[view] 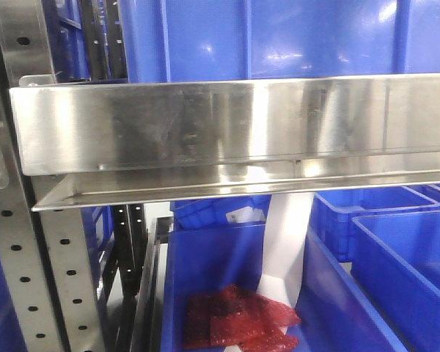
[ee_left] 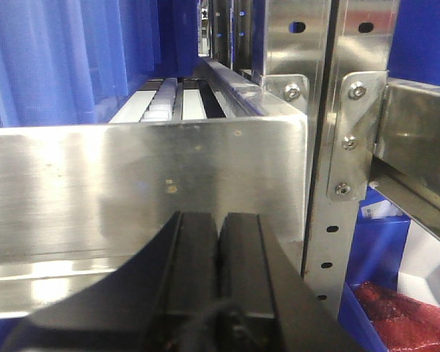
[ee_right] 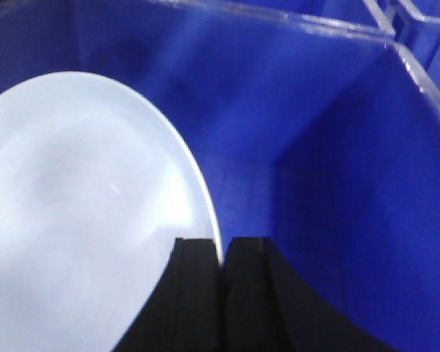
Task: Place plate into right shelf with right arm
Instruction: 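Lower the plate into the blue bin and open the right gripper, then withdraw the empty right gripper up out of the bin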
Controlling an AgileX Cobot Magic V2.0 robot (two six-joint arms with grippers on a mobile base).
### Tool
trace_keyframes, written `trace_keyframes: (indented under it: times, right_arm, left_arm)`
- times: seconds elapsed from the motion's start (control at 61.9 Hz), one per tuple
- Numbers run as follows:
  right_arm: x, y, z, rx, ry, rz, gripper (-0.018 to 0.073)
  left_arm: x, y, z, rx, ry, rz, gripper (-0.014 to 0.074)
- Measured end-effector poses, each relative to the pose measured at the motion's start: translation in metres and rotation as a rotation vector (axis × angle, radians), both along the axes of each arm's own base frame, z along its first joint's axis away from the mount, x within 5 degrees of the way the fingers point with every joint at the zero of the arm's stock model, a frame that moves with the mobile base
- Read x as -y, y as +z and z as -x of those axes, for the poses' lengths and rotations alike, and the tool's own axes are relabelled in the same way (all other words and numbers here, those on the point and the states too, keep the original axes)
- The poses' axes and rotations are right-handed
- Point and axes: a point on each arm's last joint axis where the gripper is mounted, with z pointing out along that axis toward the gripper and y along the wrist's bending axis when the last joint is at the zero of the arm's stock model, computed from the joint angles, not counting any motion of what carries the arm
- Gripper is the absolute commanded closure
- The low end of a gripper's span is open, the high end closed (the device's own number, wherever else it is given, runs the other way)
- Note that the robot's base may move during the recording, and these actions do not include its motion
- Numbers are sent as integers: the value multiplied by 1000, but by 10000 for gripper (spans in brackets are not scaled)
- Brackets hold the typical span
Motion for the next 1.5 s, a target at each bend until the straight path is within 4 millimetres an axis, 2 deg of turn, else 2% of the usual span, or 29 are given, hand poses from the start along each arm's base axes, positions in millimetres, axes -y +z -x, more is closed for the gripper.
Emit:
trace_keyframes:
  times: [0.048, 0.145, 0.242, 0.388, 0.485, 0.63, 0.743, 0.856, 1.034, 1.244, 1.341, 1.502]
  right_arm:
    - [0, -1, 0, -11, -3, 4, 329]
    - [1, -2, 0, -19, -6, 8, 110]
    - [1, 0, 1, -27, -12, 11, -39]
    - [4, 9, 6, -23, -20, 9, -60]
    - [9, 25, 17, 9, -22, -5, -13]
    - [20, 58, 45, 71, -26, -51, 193]
    - [33, 83, 79, 114, -27, -94, 391]
    - [49, 96, 118, 157, -24, -121, 516]
    - [73, 82, 179, 198, -13, -137, 510]
    - [97, 39, 244, 254, 9, -157, 510]
    - [107, 14, 269, 271, 14, -162, 510]
    - [123, -17, 308, 328, 18, -185, 510]
  left_arm:
    - [0, 0, 0, 0, 0, 0, 643]
    - [0, 0, 0, 0, 0, 0, 643]
    - [0, 0, 0, 0, 0, 0, 643]
    - [0, 0, 0, 0, 0, 0, 643]
    - [0, 0, 0, 0, 0, 0, 643]
    - [0, 0, 0, 0, 0, 0, 643]
    - [0, 0, 0, 0, 0, 0, 643]
    - [0, 0, 0, 0, 0, 0, 643]
    - [0, 0, 0, 0, 0, 0, 643]
    - [0, 0, 0, 0, 0, 0, 643]
    - [0, 0, 0, 0, 0, 0, 643]
    - [0, 0, 0, 0, 0, 0, 643]
